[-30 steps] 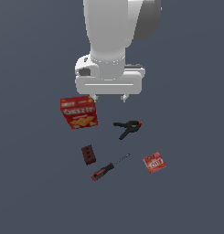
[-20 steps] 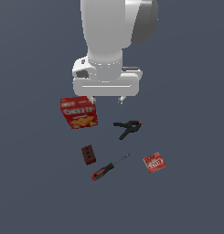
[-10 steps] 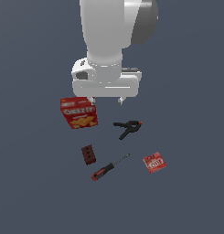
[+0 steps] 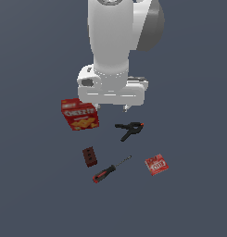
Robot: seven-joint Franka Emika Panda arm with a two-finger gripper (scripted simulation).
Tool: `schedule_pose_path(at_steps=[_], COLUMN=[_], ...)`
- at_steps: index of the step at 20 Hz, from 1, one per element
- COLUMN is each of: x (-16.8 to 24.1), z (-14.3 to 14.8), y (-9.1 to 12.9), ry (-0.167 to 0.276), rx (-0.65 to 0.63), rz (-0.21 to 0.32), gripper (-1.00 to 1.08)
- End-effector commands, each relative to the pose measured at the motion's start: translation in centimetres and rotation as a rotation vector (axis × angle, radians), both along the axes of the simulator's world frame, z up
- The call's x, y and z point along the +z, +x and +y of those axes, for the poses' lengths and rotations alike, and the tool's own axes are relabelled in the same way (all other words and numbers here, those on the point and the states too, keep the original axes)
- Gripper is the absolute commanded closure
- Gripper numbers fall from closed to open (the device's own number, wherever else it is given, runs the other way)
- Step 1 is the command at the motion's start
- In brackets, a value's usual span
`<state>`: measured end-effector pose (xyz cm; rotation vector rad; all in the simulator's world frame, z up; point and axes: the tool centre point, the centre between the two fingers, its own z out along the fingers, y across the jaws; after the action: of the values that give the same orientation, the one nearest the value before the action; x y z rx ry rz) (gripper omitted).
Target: Pick up a designated object from a clutter of objects.
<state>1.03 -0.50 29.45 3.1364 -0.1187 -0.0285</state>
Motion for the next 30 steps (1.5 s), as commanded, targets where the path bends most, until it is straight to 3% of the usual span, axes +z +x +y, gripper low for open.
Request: schedule_pose_path(at_steps=[1,30], x=[-0.5,-10.8], z=[0.5,10.8], y=[0.6,8.2], ry=[-0.001,-0.009], rx=[-0.034,-0.608], rz=[0.000,-0.011], gripper=[-0.92,-0.92])
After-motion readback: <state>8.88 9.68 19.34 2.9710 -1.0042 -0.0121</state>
